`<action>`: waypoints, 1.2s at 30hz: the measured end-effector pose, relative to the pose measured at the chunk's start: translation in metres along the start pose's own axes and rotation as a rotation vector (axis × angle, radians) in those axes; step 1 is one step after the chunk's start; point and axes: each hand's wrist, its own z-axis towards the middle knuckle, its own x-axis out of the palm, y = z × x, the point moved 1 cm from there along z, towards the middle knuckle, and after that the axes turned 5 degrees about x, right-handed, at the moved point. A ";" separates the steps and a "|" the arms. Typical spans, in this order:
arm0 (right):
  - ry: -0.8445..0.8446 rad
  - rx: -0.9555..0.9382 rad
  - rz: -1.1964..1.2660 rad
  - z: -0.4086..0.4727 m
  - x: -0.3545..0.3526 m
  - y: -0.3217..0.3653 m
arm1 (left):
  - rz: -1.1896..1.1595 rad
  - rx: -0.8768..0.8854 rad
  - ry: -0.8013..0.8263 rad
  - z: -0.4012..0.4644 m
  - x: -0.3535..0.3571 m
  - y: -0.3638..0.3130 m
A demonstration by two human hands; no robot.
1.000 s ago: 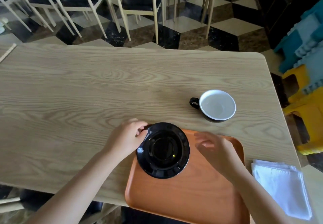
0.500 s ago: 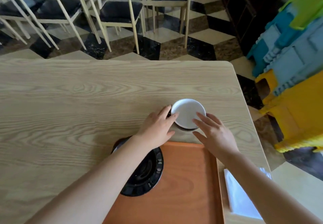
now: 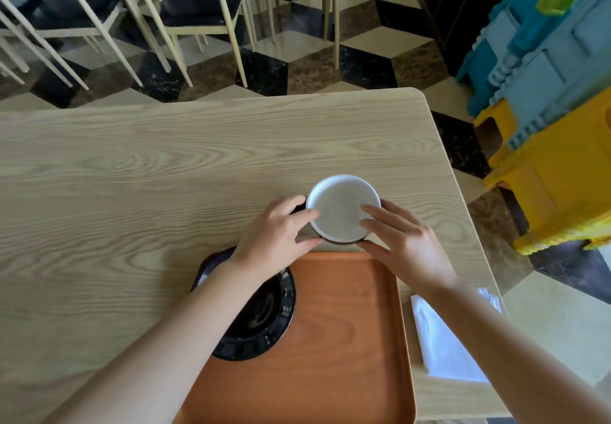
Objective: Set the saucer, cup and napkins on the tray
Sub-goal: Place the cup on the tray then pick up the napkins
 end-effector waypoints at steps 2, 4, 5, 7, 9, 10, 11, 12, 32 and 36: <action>-0.021 -0.005 0.015 -0.014 -0.009 0.005 | -0.007 0.021 -0.036 -0.013 -0.004 -0.012; -0.030 -0.011 0.029 -0.030 -0.016 0.009 | -0.018 0.029 -0.036 -0.026 -0.006 -0.022; -0.034 -0.010 0.027 -0.038 -0.018 0.011 | -0.022 0.031 -0.027 -0.032 -0.006 -0.026; -0.041 -0.008 0.019 -0.054 -0.021 0.014 | -0.017 0.048 -0.018 -0.043 -0.003 -0.034; -0.037 -0.015 0.018 -0.068 -0.021 0.016 | -0.020 0.071 -0.025 -0.054 0.001 -0.041; -0.032 -0.017 0.021 -0.075 -0.021 0.016 | -0.026 0.076 -0.029 -0.059 0.003 -0.044; -0.028 -0.016 0.027 -0.081 -0.021 0.017 | -0.033 0.078 -0.034 -0.064 0.005 -0.046; -0.024 -0.015 0.033 -0.087 -0.021 0.018 | -0.040 0.081 -0.036 -0.068 0.007 -0.048; 0.038 0.009 -0.038 -0.095 -0.015 0.007 | 0.070 0.117 -0.087 -0.071 0.023 -0.054; 0.073 0.048 -0.037 -0.097 -0.014 0.011 | 0.054 0.076 -0.014 -0.074 0.023 -0.058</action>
